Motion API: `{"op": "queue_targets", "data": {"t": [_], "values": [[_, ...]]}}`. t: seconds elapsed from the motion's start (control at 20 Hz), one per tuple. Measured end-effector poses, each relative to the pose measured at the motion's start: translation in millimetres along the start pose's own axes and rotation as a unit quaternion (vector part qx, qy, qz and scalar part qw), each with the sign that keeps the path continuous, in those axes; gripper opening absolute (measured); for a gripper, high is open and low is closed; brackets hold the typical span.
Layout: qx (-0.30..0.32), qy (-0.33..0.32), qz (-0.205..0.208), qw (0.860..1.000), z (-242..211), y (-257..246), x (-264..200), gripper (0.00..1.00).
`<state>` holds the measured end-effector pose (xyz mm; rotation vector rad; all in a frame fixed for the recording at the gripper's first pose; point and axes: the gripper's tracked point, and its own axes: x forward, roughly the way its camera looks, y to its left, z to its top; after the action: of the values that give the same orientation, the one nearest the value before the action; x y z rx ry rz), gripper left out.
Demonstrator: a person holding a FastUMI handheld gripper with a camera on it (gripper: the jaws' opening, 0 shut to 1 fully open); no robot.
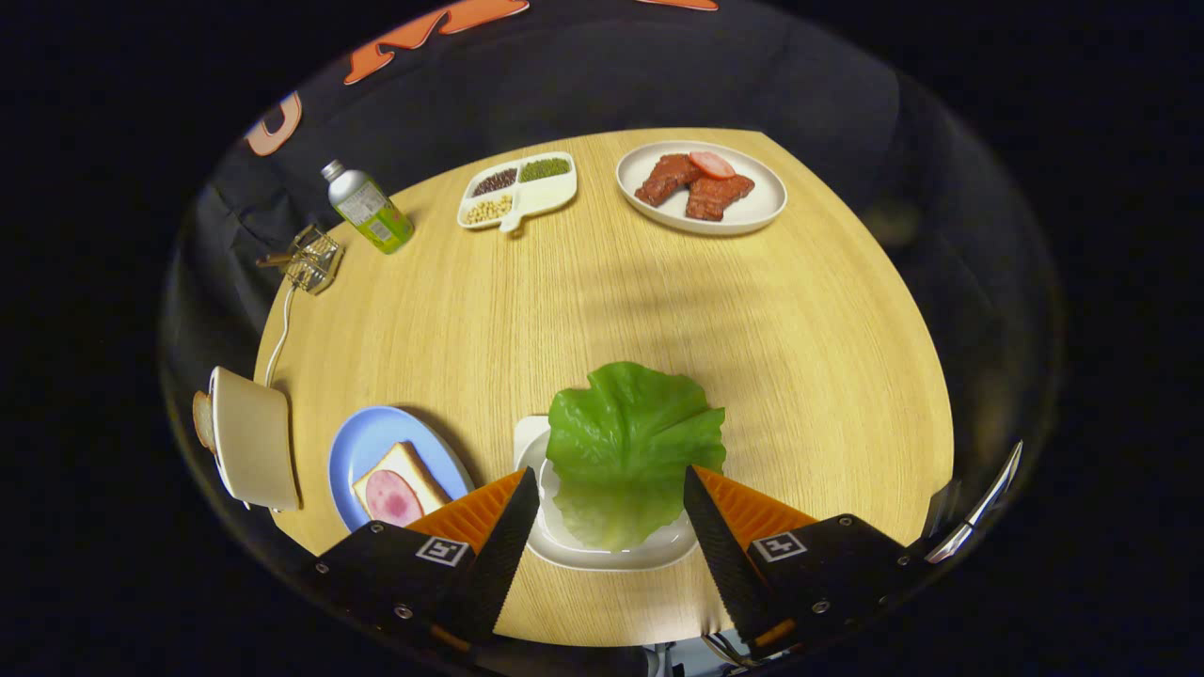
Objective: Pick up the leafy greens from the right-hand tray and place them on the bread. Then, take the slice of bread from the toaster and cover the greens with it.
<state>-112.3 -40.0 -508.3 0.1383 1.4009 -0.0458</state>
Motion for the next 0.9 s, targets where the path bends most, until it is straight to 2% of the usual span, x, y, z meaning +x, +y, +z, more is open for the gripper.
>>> {"op": "queue_targets", "data": {"t": [0.6, 0.75, 0.9], "values": [[0.016, 0.072, -0.051, 0.996, -22, -13, 50, 0.89], [0.037, 0.067, -0.066, 0.995, -17, -16, 49, 0.85], [0.032, 0.067, -0.064, 0.995, -19, -14, 51, 0.79]]}}
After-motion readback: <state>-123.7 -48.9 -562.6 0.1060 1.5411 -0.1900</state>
